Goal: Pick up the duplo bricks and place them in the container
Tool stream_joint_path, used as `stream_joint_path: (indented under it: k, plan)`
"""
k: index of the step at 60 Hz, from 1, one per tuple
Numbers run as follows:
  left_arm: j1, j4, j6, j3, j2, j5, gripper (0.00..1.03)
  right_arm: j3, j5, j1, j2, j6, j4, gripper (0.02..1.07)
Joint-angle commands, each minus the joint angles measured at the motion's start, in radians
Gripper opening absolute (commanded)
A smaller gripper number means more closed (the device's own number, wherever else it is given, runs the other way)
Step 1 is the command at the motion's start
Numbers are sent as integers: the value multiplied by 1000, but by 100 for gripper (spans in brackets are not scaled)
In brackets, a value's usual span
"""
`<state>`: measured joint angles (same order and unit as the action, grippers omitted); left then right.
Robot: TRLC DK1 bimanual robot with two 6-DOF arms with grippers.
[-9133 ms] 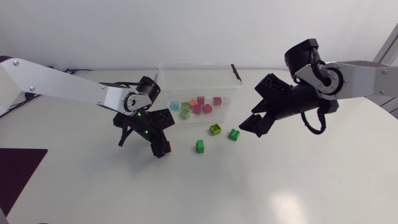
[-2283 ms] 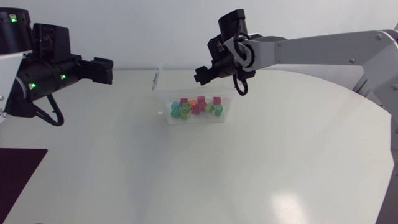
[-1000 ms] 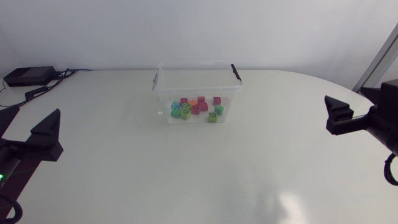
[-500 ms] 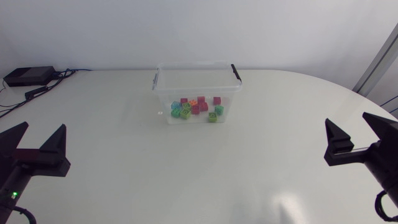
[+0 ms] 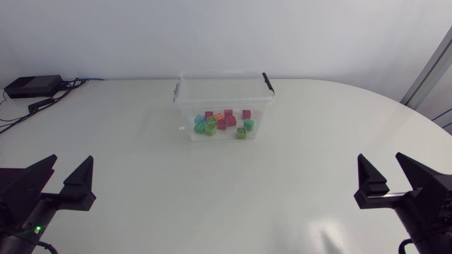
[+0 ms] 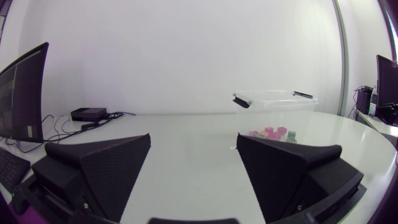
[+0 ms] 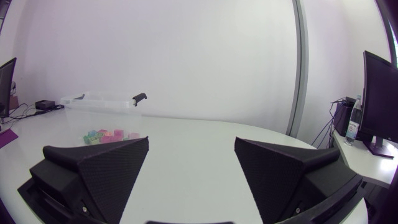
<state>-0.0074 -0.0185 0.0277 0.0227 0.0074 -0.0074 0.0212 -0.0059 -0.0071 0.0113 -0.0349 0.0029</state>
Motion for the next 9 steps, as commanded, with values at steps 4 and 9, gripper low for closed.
stream_joint_path:
  k: [4, 9]
  plan:
    - [7, 19, -28, -23, -7, 7, 98, -21, 6, 7, -11, 35, -3, 102]
    - [7, 19, -28, -23, -7, 7, 98, -21, 6, 7, -11, 35, -3, 102]
